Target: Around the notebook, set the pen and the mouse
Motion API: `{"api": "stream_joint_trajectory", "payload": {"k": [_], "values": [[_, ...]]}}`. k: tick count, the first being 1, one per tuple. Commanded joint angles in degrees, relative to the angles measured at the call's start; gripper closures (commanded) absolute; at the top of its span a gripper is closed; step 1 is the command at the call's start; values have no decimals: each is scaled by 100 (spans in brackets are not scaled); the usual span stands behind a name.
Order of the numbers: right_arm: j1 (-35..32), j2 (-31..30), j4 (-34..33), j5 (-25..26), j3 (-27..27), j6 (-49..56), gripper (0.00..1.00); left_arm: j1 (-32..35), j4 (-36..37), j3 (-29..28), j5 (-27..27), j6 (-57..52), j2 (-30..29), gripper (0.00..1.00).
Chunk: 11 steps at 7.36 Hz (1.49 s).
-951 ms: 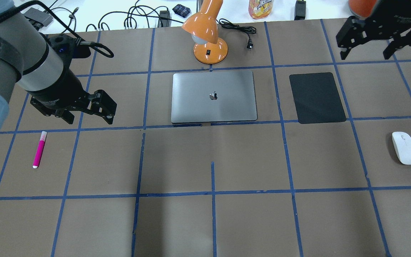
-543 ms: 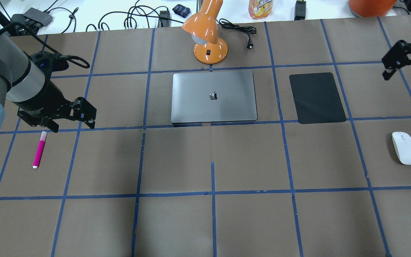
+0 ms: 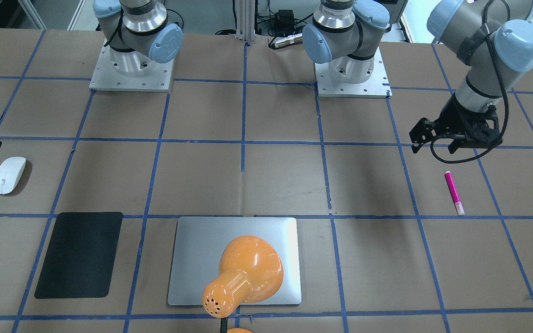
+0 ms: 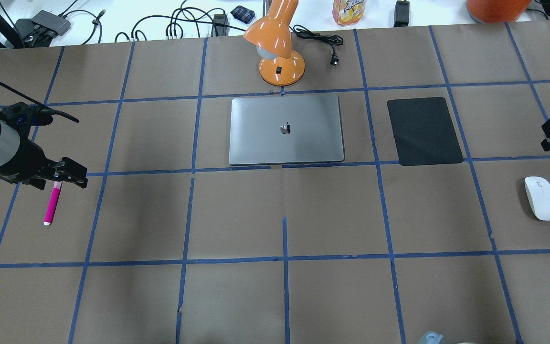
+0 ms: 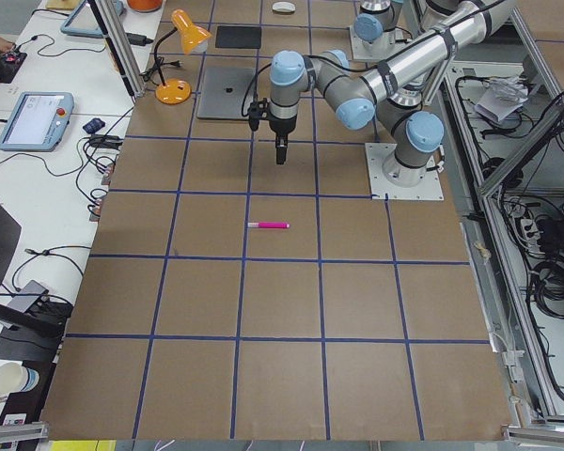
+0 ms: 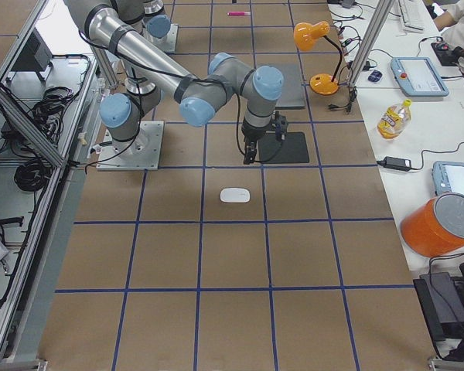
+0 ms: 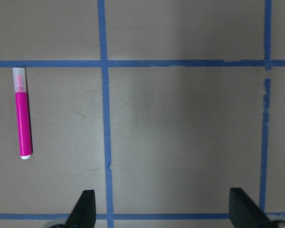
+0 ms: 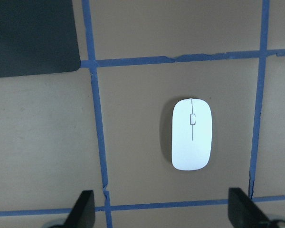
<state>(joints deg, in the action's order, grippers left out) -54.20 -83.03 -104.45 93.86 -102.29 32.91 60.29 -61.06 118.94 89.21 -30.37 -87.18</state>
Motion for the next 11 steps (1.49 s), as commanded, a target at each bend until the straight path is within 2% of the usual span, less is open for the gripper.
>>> {"api": "stream_joint_trajectory", "payload": {"k": [1,3,5,6,9,11], "values": [[348,84,-1388,-34,-903,539,0,-718,481,24,0,-1019,-587,0],[358,479,-2427,-43,-1327,750,0,-1063,612,24,-9,-1278,-1036,0],[611,830,-2606,-43,-1363,857,0,-1063,1287,24,-9,-1287,-1484,0],[674,971,-2937,-217,-1416,1101,0,-1072,1342,-46,8,-1313,-1660,0],[674,1078,-3054,-228,-1592,1156,0,-1081,1790,-82,35,-1252,-2118,0],[674,1184,-3107,-192,-1583,1156,0,-1081,1791,-90,26,-1261,-2215,20]]}}
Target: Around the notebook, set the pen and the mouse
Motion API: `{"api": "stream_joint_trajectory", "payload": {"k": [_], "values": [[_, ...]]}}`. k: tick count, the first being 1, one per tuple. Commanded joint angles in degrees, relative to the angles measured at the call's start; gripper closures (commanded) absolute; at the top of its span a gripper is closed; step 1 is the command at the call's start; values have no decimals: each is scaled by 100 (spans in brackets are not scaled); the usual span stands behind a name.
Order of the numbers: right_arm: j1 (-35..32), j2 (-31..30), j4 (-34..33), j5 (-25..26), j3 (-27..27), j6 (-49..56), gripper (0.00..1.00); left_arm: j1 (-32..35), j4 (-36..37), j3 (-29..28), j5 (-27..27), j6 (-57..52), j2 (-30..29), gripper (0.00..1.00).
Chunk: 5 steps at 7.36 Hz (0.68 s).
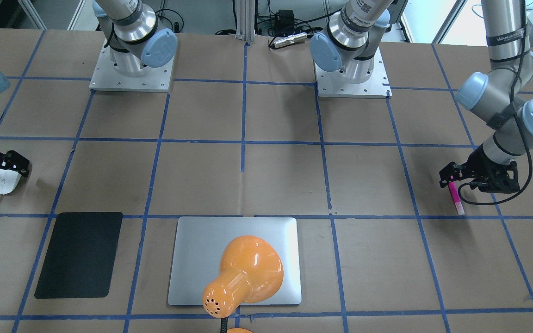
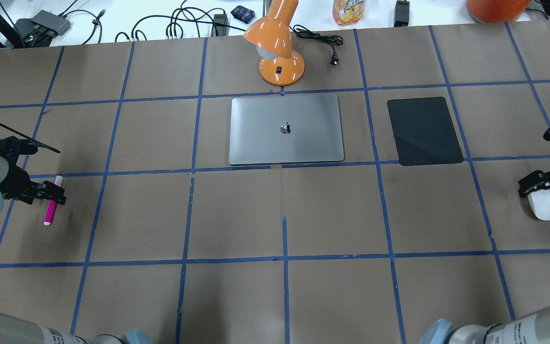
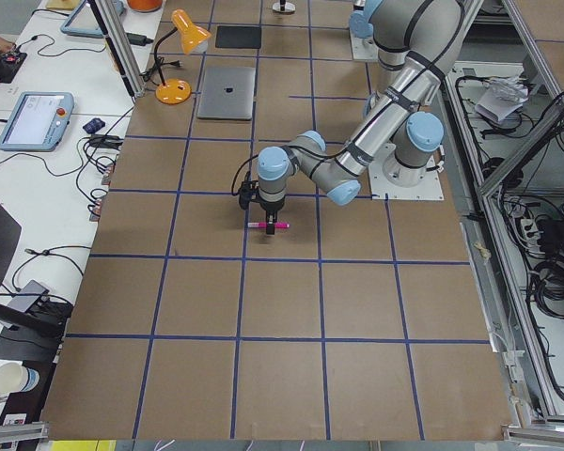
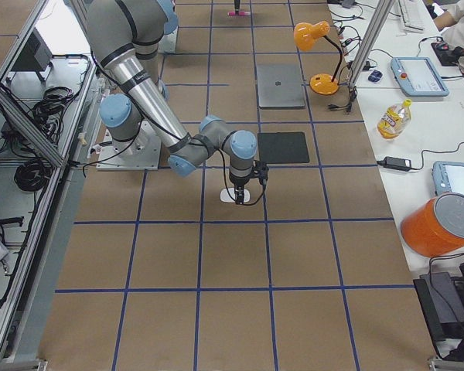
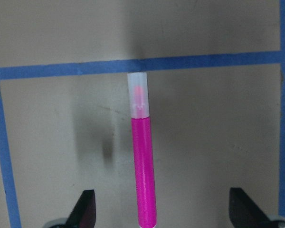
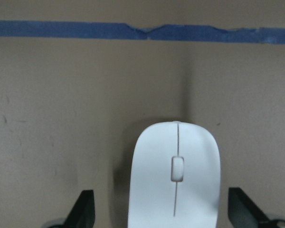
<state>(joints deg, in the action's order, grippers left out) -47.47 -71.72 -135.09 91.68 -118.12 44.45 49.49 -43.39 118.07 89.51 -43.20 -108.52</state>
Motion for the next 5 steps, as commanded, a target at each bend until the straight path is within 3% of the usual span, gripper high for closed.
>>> {"api": "stream_joint_trajectory", "payload": {"k": [1,2,4,5], "values": [[1,53,-52,34,-1,2,0,0,32,-12,-13,31,-99,36],[1,71,-52,34,-10,2,7,0,32,-12,-21,40,-107,49],[1,71,-44,34,-10,-7,43,8,32,-55,-22,74,-142,86],[1,71,-26,34,-10,-7,57,8,32,-126,-22,75,-151,100]]}}
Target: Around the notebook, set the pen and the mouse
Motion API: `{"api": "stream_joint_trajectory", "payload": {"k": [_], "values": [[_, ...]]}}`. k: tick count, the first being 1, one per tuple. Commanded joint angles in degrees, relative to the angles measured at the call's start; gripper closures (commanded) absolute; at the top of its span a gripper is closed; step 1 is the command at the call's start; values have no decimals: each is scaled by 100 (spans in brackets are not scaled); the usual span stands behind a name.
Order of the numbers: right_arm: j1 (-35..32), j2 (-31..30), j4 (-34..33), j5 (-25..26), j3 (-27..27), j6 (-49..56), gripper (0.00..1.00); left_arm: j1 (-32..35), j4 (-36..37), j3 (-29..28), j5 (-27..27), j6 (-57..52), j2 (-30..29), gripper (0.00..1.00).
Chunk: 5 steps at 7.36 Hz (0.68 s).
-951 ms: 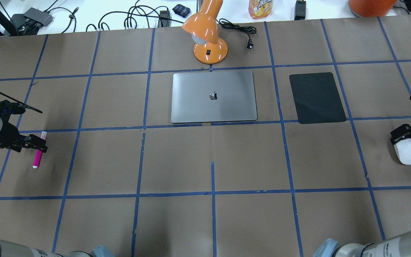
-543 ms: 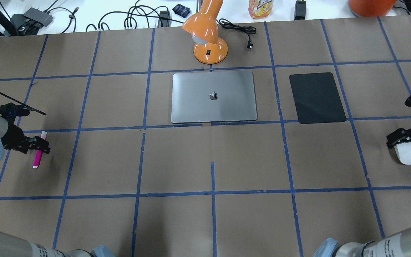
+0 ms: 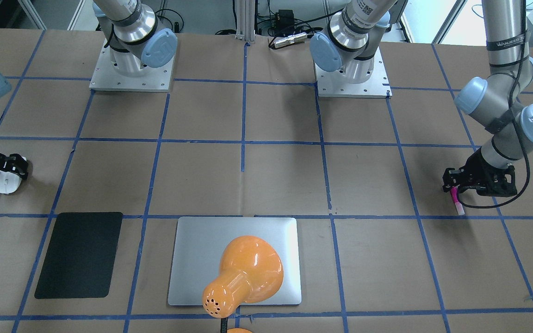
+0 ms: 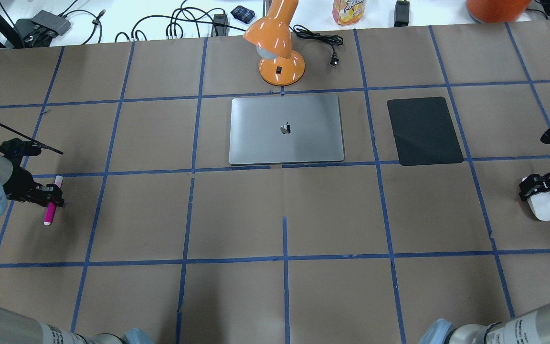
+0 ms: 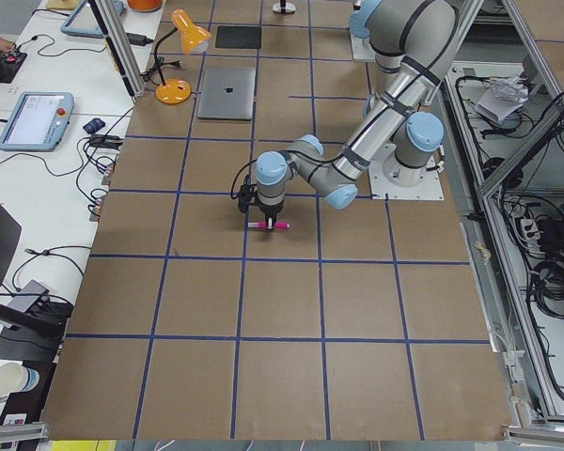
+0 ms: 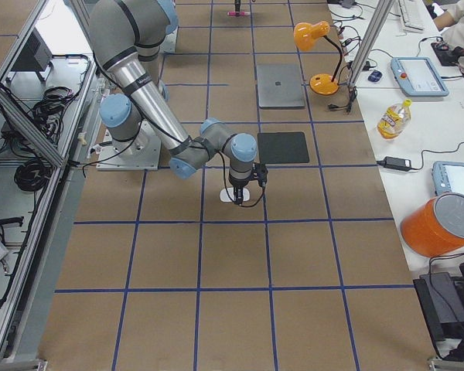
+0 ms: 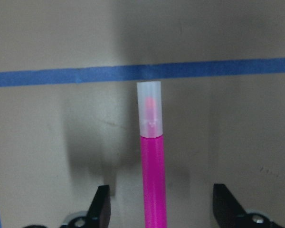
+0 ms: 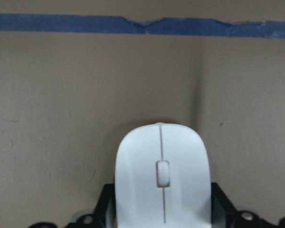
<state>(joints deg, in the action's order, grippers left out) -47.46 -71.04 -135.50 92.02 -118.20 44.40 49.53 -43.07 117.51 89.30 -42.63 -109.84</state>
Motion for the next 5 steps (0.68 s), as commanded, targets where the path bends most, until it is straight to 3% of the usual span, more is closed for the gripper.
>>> {"api": "stream_joint_trajectory", "payload": {"k": [1,3,5], "values": [[0,-15,33,9,8,-10,60,-5,0,-105,8,18,-29,100],[-9,-94,329,9,217,-80,60,-5,-35,-193,52,393,-11,100],[-480,-147,987,-113,910,-726,60,56,-96,-202,87,911,225,100]]}}
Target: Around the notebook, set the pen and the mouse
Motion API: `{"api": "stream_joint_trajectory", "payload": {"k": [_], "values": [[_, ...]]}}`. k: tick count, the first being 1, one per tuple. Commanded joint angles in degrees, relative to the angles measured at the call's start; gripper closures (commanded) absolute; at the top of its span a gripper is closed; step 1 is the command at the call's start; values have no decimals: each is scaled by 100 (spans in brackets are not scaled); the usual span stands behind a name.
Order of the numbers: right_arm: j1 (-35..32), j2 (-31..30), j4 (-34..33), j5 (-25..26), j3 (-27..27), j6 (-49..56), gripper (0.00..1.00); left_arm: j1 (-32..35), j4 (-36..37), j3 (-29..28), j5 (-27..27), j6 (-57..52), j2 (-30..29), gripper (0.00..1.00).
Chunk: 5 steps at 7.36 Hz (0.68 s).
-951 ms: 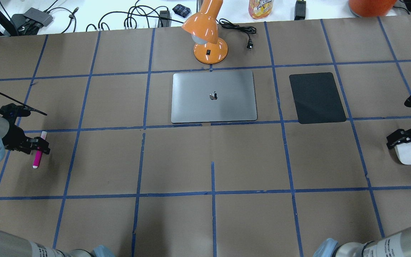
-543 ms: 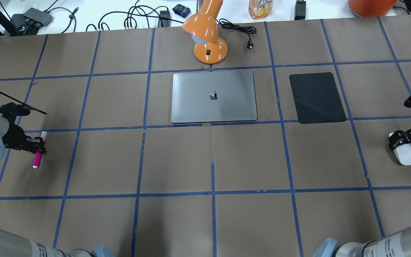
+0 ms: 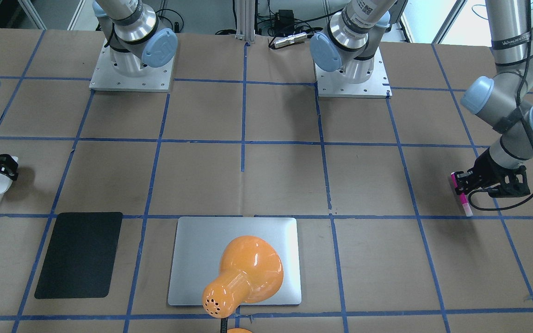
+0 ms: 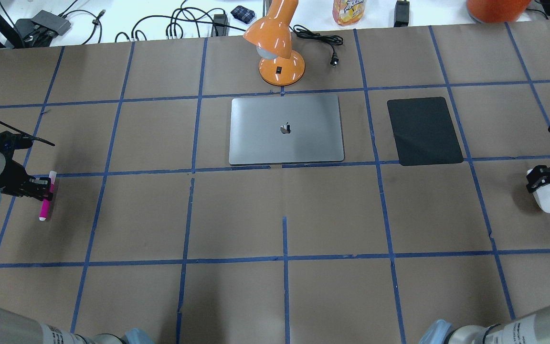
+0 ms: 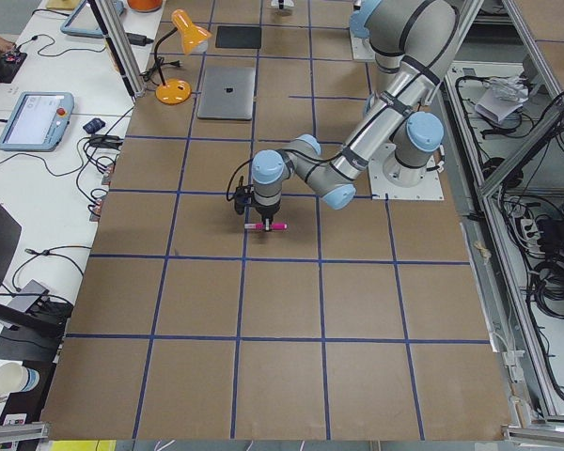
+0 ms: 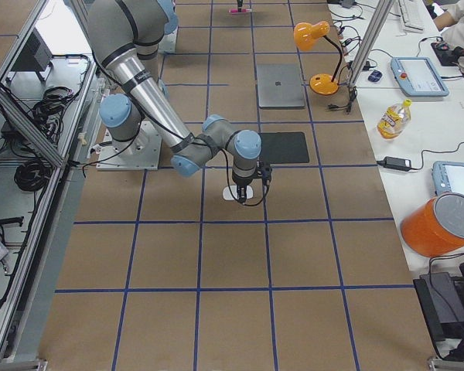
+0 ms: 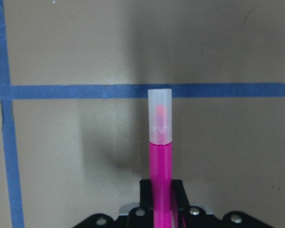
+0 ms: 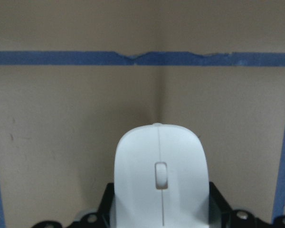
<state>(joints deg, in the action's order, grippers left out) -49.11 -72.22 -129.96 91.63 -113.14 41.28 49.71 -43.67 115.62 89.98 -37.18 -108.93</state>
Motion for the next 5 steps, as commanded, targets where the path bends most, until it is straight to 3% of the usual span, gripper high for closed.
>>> {"api": "stream_joint_trajectory", "payload": {"k": [1,4,5], "values": [[-1066,23,488,12,780,-706,61,152,-63,-108,-7,978,213,100],[-2511,838,427,-14,1694,-2260,65,1265,-421,-276,10,3172,442,100],[-2568,1163,497,-48,2099,-2473,64,1652,-597,-276,-24,3982,556,100]]}}
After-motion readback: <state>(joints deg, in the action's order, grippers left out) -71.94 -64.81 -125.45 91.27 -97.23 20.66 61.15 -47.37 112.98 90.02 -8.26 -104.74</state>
